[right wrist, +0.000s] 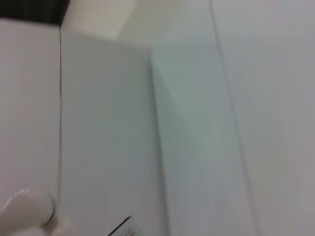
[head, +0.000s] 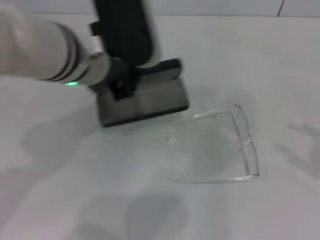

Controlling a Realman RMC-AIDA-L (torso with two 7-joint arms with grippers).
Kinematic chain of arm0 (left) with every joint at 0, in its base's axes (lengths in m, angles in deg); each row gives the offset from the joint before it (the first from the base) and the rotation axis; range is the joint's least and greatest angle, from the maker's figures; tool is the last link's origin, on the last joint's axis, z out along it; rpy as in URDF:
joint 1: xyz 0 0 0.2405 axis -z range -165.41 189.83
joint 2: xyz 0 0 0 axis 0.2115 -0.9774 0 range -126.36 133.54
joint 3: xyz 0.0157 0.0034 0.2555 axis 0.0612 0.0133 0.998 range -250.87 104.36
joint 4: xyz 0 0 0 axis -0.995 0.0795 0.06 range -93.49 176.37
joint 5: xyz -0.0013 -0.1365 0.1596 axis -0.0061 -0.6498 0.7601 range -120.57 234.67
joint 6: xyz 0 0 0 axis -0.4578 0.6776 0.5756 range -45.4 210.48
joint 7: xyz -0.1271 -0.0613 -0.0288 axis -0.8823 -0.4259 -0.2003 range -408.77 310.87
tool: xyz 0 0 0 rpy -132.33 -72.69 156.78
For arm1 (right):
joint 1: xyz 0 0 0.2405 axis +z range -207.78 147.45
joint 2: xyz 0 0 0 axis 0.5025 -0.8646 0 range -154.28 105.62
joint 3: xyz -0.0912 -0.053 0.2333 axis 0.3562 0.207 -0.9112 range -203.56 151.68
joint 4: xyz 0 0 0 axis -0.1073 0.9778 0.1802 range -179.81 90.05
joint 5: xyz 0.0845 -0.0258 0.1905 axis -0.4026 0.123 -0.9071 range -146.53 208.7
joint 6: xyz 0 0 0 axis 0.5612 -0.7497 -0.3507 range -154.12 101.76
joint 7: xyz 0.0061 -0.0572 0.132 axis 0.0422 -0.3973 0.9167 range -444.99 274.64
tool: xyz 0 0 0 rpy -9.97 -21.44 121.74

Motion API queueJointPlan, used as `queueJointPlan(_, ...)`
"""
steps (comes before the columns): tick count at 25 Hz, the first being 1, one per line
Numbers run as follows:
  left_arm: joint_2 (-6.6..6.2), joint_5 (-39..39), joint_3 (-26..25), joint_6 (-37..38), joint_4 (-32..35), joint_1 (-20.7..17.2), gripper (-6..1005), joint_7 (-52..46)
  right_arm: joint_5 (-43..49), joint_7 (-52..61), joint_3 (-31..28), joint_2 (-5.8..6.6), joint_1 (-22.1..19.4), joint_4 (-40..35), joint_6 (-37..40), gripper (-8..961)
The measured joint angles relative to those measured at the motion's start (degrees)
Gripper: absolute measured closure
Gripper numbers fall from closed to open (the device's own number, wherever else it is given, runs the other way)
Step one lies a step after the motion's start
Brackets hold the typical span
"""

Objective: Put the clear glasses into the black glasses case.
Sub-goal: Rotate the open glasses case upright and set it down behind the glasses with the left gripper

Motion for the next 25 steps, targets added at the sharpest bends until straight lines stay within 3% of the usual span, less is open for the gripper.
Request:
queueJointPlan(3, 0.02, -0.1, 2.5, -4.3, -1.6, 1.7, 783, 1.9, -1.2, -2.9, -3.1, -0.39, -3.1, 1.7, 1.8, 334)
queueJointPlan(8, 0.14, -0.1, 4.1, -8.1, -6.5, 5.0, 773, 4.3, -0.4, -4.0, -2.2, -0.98, -6.4, 1.6, 1.7, 334)
queueJointPlan(11, 0.2, -0.1, 5.3, -12.5, -15.0, 10.9, 766, 4.4, 0.5, -4.4, -2.0, -1.06, -7.6, 1.8, 1.7, 334)
queueJointPlan(15, 0.37, -0.1, 6.5, -16.0, -21.2, 14.1, 758, 4.3, 1.0, -4.6, -1.8, -1.07, -8.0, 2.2, 1.7, 334)
queueJointPlan(25, 0.61, -0.5, 8.4, -22.4, -28.9, 16.9, 737, 4.0, 1.4, -4.7, -2.4, -1.05, -7.5, 2.7, 1.5, 335)
